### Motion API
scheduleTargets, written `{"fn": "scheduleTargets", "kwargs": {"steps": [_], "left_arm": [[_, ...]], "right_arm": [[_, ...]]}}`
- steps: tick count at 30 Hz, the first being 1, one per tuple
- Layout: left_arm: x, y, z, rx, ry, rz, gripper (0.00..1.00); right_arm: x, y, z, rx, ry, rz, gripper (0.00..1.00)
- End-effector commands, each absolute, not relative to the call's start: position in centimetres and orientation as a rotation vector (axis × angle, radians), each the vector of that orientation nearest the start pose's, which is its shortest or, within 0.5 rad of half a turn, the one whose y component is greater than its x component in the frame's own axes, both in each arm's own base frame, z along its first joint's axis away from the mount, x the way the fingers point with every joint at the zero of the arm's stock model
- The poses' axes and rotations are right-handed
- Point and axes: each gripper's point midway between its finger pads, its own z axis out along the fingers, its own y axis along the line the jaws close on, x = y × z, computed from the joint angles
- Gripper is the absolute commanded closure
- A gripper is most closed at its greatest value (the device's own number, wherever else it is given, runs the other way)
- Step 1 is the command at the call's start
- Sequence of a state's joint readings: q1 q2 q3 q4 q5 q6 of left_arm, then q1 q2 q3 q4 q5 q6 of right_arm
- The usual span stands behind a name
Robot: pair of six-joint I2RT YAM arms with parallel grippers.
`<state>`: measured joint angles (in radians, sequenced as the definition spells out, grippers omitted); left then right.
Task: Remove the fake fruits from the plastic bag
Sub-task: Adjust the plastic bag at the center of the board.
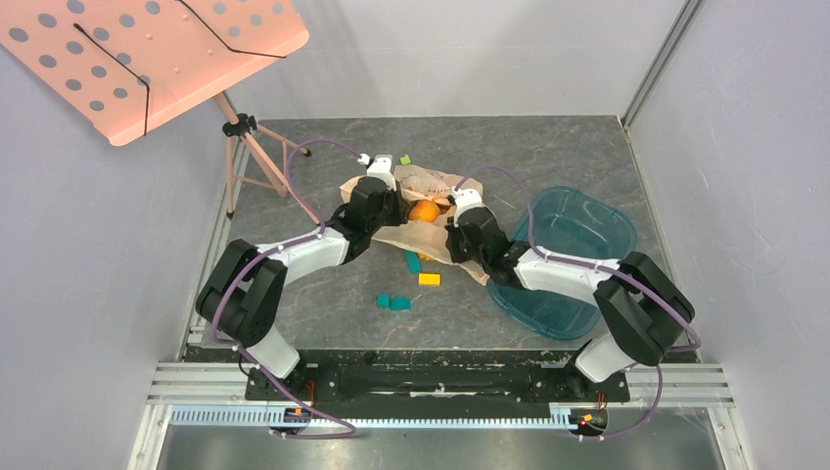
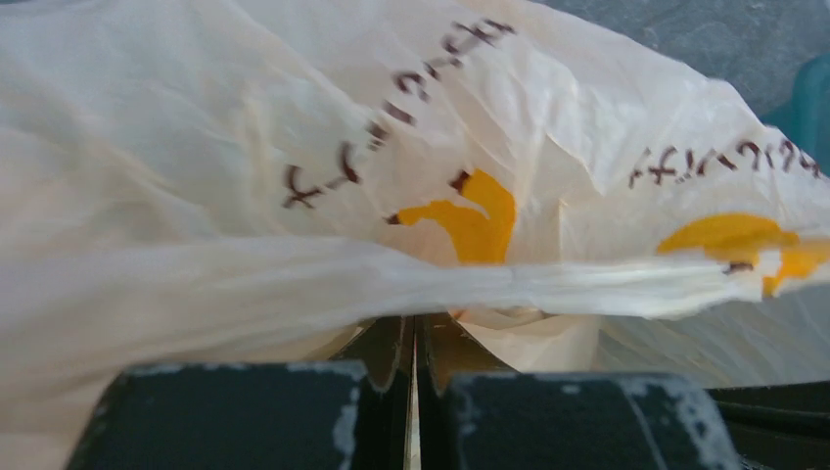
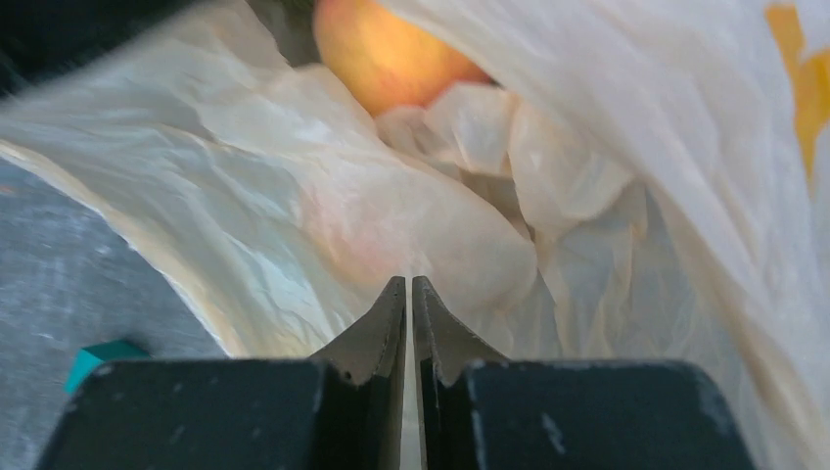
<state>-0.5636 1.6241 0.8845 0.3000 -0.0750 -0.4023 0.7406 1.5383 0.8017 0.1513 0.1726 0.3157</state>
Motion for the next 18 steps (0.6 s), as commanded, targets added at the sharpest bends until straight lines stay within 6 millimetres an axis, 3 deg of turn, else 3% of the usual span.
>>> {"fn": "scheduleTargets", "kwargs": {"steps": [1,10,18], "left_arm": [[38.8,-27.5,14.5,0.122,1.95,-0.669,0.98],[38.8,-27.3,12.8,0.109,1.973,-0.641,0.98],[38.9,-26.0,9.7,0.058,2.018,-0.561,0.98]], "right_arm": [[34.1,29.8,13.8,-0.341,2.031,0.526,0.92],[37.2,31.8,14.8,-0.319,1.999,0.506,0.92],[39.1,32.0,11.4,-0.326,2.042,0.407,0.92]]}}
